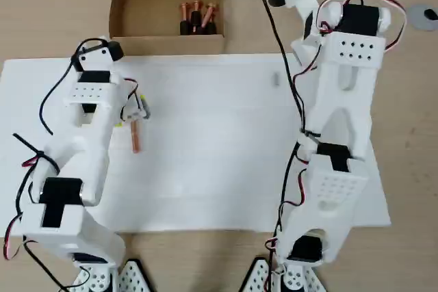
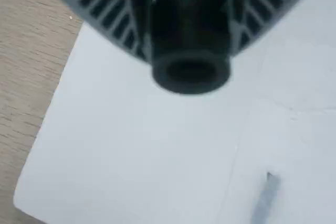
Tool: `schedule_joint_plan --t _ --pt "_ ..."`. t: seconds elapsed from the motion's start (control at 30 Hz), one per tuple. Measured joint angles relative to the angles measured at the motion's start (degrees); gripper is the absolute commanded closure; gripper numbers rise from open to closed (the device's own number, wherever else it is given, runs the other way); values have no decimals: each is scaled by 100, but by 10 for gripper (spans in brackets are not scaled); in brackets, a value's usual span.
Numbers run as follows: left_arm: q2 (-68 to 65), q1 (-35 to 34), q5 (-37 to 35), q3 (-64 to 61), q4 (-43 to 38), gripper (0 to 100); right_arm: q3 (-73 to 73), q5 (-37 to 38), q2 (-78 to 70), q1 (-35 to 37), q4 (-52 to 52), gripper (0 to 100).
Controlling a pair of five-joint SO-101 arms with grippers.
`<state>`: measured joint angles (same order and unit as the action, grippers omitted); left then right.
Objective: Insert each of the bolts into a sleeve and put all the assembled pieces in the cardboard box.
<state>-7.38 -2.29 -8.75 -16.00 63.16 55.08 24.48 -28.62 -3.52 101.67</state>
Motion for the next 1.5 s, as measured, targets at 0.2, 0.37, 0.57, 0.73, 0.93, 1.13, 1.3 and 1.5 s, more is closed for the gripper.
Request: schedule_joint_plan --t 0.2,0.37,0.57,0.73,0.93,1.13,1.3,1.5 --pt "-484 0 0 352 0 804 0 0 0 0 0 988" --pt "-844 9 53 501 -9 866 -9 0 26 0 0 988" --pt "-967 26 448 580 -193 872 -18 0 536 0 0 988" --pt "-967 35 484 580 -202 964 -35 0 677 0 0 988" --pt "-1011 44 484 642 -299 995 -35 0 677 -141 0 988" --pt "-1064 26 615 1046 519 995 -35 0 677 -149 0 988" --pt "-747 62 835 1837 1618 995 -44 -193 818 -158 0 988" --pt "976 993 1266 2901 2699 995 -475 -747 1952 -141 0 988"
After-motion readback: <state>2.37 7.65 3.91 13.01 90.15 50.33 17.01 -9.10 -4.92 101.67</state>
